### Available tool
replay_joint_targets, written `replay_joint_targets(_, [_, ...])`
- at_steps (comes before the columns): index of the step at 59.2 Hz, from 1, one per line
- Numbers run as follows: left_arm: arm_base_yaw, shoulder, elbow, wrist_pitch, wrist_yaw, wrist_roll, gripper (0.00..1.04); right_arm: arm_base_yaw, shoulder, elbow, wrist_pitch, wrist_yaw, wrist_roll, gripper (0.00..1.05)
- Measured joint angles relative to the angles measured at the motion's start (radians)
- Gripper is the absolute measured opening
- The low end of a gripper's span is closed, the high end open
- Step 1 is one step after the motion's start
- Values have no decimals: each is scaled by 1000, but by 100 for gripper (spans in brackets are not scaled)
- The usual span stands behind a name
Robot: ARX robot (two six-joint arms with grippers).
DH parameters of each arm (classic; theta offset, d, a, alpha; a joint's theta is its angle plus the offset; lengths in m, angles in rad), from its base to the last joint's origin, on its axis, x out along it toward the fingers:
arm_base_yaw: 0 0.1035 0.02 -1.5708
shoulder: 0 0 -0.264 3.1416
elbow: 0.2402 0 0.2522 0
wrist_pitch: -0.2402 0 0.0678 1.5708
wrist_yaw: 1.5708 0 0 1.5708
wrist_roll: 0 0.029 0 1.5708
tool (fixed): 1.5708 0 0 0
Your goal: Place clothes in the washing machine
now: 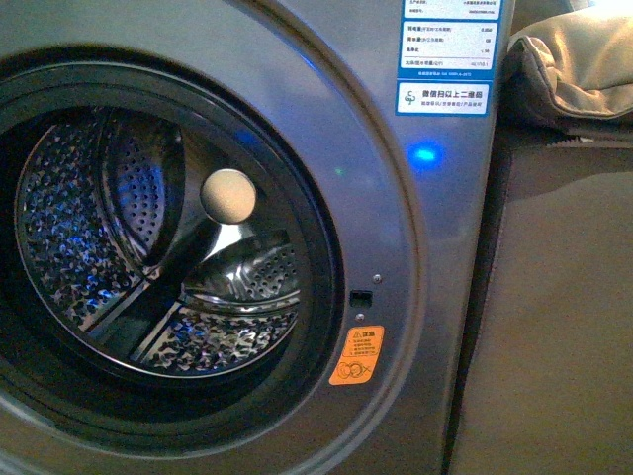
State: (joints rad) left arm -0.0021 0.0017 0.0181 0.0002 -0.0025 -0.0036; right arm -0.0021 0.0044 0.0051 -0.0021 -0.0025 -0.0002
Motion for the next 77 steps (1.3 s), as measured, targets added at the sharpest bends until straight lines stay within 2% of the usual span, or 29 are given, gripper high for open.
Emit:
replay_joint_targets(30, [0,0,0,0,0,0,98,0,0,0,0,0,0,97])
replay_joint_targets(31, [0,0,0,0,0,0,98,-8,3,0,5,-29,-3,97])
replay_joint_targets(33, [0,0,0,0,0,0,98,-47,25,0,44,-150,-9,97])
replay_joint_targets(35, [0,0,0,0,0,0,98,-129,75,2,118,-335,-6,97])
replay_joint_targets(37, [0,0,0,0,3,0,98,-193,120,5,173,-462,2,97])
replay_joint_targets(40, [0,0,0,0,2,0,98,-290,201,18,261,-621,20,97])
replay_joint_targets(44, [0,0,0,0,2,0,98,-408,319,53,383,-776,66,97])
replay_joint_targets(50, [0,0,0,0,2,0,98,-547,490,116,565,-898,148,97])
replay_joint_targets(60, [0,0,0,0,2,0,98,-749,779,264,800,-1011,262,97])
replay_joint_targets(65, [0,0,0,0,2,0,98,-810,890,352,754,-1017,255,97])
replay_joint_targets(68, [0,0,0,0,2,0,98,-837,951,415,669,-1000,216,97])
replay_joint_targets(77, [0,0,0,0,2,0,98,-893,1159,656,198,-886,-61,97])
